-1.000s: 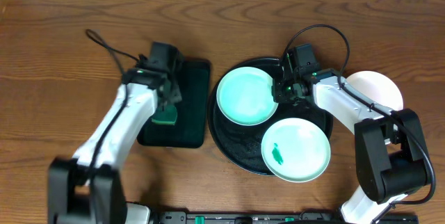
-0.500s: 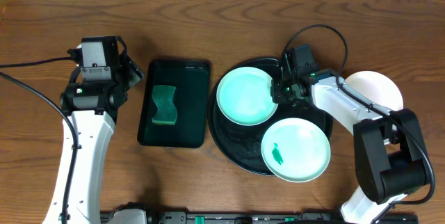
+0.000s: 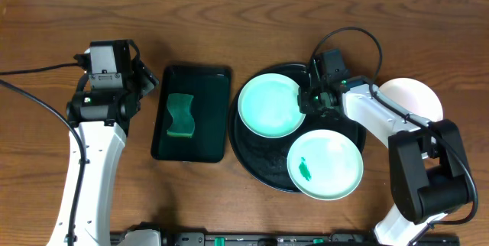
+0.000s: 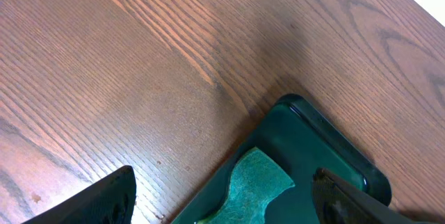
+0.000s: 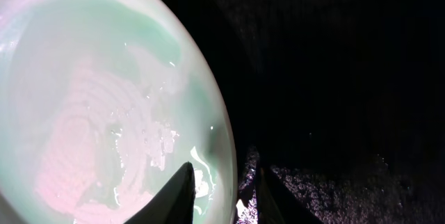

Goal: Clean dirty plates on tray and stack at the side

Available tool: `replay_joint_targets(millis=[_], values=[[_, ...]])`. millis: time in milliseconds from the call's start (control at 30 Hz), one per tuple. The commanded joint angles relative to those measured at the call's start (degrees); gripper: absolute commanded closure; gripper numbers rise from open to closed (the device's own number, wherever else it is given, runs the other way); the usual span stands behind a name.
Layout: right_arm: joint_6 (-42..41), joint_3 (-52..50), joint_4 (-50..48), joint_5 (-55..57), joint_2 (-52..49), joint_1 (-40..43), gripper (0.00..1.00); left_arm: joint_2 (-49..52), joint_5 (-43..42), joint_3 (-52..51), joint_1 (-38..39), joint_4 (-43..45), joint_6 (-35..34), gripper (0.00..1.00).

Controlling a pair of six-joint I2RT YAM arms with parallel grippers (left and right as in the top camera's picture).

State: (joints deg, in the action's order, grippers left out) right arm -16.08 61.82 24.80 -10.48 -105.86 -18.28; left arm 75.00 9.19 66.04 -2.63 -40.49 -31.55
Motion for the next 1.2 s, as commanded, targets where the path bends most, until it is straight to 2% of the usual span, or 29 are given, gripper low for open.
replay_joint_targets(millis=[0,167,267,867,900,967,1000,1167], values=[[-0.13,-0.70,0.00,0.37,-0.66,-0.57,0.74,-0.09,0.33,0.61,-0.35,-0.20,-0.46,0.19],[-0.13,-0.76,-0.17,0.37,-0.66,-0.57,0.89,-0.09,0.33,0.63,-0.35,-0.20,-0.46,0.19],[-0.15,-0.76,-0.20,0.37,-0.66,-0.57,0.92,-0.09,0.33,0.61,-0.35,-0.20,-0.46,0.19],[-0.13,-0.87,-0.39,1.68,-0.66,-0.57,0.92,-0.09,0.33,0.61,-0.35,-0.20,-0.46,0.18],[-0.13,-0.96,-0.50,2.23,-0.66,-0.57,0.89,-0.09,0.33,0.61,-0.35,-0.20,-0.46,0.18],[-0.15,-1.27,-1.14,2.54,-0.66,-0.57,0.77,-0.09,0.33,0.61,-0.35,-0.20,-0.46,0.18],[-0.15,-1.31,-1.27,2.51,-0.66,-0.57,0.76,-0.09,0.33,0.61,-0.35,-0.20,-0.46,0.18],[-0.15,-1.31,-1.68,2.49,-0.66,-0.57,0.79,-0.09,0.33,0.61,-0.35,-0.20,-0.46,0.18]])
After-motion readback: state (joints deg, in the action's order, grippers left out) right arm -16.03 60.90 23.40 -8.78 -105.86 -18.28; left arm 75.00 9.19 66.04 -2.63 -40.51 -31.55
